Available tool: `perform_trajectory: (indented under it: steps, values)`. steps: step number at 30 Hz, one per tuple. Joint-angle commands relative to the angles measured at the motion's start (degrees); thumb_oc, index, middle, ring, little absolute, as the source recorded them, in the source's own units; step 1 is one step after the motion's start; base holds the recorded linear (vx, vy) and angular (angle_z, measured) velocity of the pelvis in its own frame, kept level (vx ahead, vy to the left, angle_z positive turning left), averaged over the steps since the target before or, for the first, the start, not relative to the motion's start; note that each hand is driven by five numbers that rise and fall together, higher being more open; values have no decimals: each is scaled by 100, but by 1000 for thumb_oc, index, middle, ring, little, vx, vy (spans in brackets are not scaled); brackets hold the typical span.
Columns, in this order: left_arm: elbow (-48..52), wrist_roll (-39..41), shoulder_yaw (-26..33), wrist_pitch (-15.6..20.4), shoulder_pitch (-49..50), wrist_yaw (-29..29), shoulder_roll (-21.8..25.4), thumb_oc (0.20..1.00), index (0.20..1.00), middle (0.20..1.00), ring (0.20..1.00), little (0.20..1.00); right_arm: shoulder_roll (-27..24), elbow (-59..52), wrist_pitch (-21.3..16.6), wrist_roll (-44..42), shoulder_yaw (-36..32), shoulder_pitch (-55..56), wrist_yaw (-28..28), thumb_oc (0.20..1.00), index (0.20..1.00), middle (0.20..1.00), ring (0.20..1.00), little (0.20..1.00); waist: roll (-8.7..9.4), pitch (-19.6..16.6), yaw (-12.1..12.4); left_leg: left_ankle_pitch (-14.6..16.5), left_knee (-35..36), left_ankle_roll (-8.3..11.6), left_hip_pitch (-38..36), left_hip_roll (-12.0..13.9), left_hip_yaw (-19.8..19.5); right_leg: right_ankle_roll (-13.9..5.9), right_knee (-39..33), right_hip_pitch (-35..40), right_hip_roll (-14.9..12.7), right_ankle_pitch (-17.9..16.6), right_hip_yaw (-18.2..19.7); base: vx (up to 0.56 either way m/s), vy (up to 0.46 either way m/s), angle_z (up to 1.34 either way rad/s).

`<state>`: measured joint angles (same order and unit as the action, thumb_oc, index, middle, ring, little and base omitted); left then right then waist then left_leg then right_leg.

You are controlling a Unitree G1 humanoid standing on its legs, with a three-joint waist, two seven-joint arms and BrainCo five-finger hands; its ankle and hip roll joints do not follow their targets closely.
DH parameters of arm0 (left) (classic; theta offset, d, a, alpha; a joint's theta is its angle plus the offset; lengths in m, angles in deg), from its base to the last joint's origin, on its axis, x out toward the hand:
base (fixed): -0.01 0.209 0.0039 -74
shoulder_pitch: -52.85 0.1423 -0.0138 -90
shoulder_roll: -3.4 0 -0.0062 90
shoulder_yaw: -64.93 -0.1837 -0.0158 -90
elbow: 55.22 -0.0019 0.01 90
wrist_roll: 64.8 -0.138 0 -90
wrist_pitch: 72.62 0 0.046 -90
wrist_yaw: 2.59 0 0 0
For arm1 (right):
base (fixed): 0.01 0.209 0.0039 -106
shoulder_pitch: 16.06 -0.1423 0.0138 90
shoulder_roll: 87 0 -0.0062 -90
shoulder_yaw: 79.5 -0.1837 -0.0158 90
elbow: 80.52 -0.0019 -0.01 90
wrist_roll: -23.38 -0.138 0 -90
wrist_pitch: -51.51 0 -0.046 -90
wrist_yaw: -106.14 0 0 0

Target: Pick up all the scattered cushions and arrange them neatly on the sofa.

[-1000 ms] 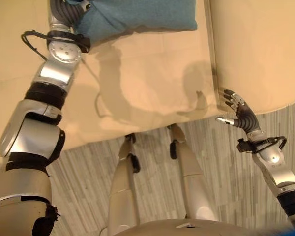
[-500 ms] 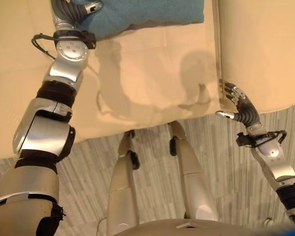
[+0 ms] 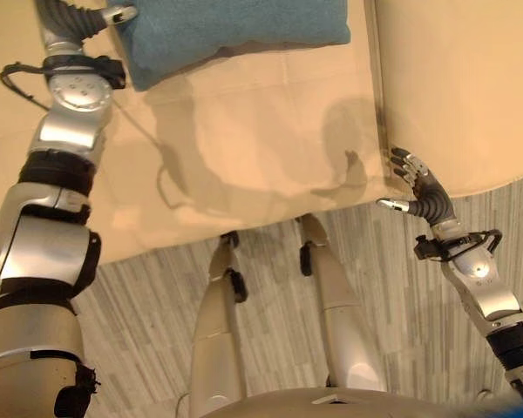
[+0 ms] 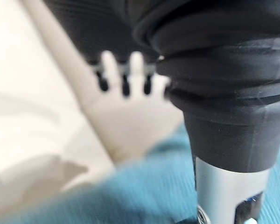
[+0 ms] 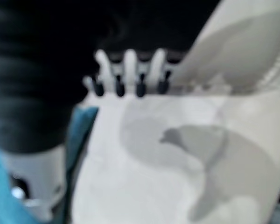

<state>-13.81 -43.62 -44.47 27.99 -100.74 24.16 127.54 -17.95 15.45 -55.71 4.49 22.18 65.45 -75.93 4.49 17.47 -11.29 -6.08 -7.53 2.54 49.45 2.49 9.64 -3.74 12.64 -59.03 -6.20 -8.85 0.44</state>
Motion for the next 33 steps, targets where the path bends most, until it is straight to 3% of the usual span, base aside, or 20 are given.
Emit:
perform_trajectory:
  steps: [1, 4, 8, 9, 10, 11, 12, 16, 21, 24, 27, 33]
  values:
    - [-214, 346, 629, 317, 138, -169, 186, 1000, 1000, 1000, 1000, 1000, -291, -362, -162, -222, -206, 191, 142, 1000, 1000, 1000, 1000, 1000, -189, -78, -18, 178, -379, 101, 289, 32, -819, -479, -616, 535, 49, -183, -43, -26, 5, -5]
    - [-213, 519, 1082, 388, 682, -197, 246, 1000, 1000, 1000, 1000, 1000, -271, -353, -170, -318, -249, 217, 183, 1000, 1000, 1000, 1000, 1000, -198, -53, 57, 152, -365, 116, 263, 38, -806, -470, -627, 568, 38, -185, -62, -16, 2, -1]
    - [168, 781, 1642, 573, 1521, -225, -17, 1000, 1000, 1000, 1000, 1000, -216, -344, -164, -283, -262, 336, 183, 1000, 1000, 1000, 1000, 1000, -196, -19, 100, 137, -362, 141, 170, 48, -806, -456, -616, 670, 25, -170, -101, -15, -10, 3]
    - [565, 920, 1887, 723, 2189, -322, -325, 1000, 1000, 1000, 1000, 1000, -181, -244, -136, -242, -281, 386, 156, 1000, 1000, 1000, 1000, 1000, -195, -14, 179, 140, -362, 148, 37, 45, -812, -438, -580, 787, 24, -141, -125, -18, -14, 9]
    - [586, 913, 1911, 716, 2221, -316, -330, 1000, 1000, 1000, 1000, 1000, -190, -243, -137, -242, -268, 385, 154, 1000, 1000, 1000, 1000, 1000, -200, -14, 168, 140, -358, 148, 27, 46, -813, -438, -583, 796, 25, -140, -126, -16, -34, 7]
    - [989, 917, 2041, 769, 2940, -488, -708, 1000, 1000, 1000, 1000, 1000, -102, -57, -72, -166, -300, 487, 149, 1000, 1000, 1000, 1000, 1000, -209, -32, 260, 150, -342, 156, -183, 26, -813, -421, -537, 984, 11, -106, -168, -5, -20, 3]
    - [1007, 911, 2057, 764, 2963, -483, -714, 1000, 1000, 1000, 1000, 1000, -109, -57, -73, -166, -291, 487, 149, 1000, 1000, 1000, 1000, 1000, -212, -26, 252, 149, -335, 156, -201, 26, -813, -421, -541, 1001, 11, -105, -169, -15, -39, 5]
    - [1673, 469, 1863, 722, 4700, -1038, -1721, 1000, 1000, 1000, 1000, 1000, 23, 789, 111, 282, -309, 578, 18, 1000, 1000, 1000, 1000, 1000, -265, 8, 541, 158, -214, 228, -1289, -57, -814, -391, -593, 2159, -50, 56, -342, -26, -57, 11]
    - [888, 172, 1548, 486, 5754, -1641, -2242, 1000, 1000, 1000, 1000, 1000, 206, 1988, 311, 675, -251, 808, 41, 1000, 1000, 1000, 1000, 1000, -308, -155, 717, 220, 15, 213, -2452, -93, -803, -406, -1013, 3440, -31, 119, -480, 39, -25, 13]
    - [381, 16, 1433, 381, 5917, -1869, -2439, 1000, 1000, 1000, 1000, 1000, 287, 2541, 385, 892, -134, 815, 93, 1000, 1000, 1000, 1000, 1000, -323, -267, 744, 202, 180, 224, -2846, -104, -775, -420, -1159, 3845, -4, 156, -546, 42, -39, 9]
    - [-904, -275, 1500, 131, 6024, -2062, -2913, 1000, 1000, 1000, 1000, 1000, 611, 3988, 603, 1381, 111, 681, 7, 1000, 1000, 1000, 1000, 1000, -358, -538, 851, 226, 424, 243, -3556, -74, -786, -426, -1386, 4543, 56, 294, -705, 51, -63, 8]
    - [-1798, -717, 1555, -130, 6261, -2271, -3335, 1000, 1000, 1000, 1000, 1000, 1098, 5087, 806, 1589, 70, 774, 2, 1000, 1000, 1000, 1000, 1000, -393, -943, 974, 281, 627, 245, -4270, -1, -861, -365, -1389, 5250, 170, 586, -879, 87, -78, 18]
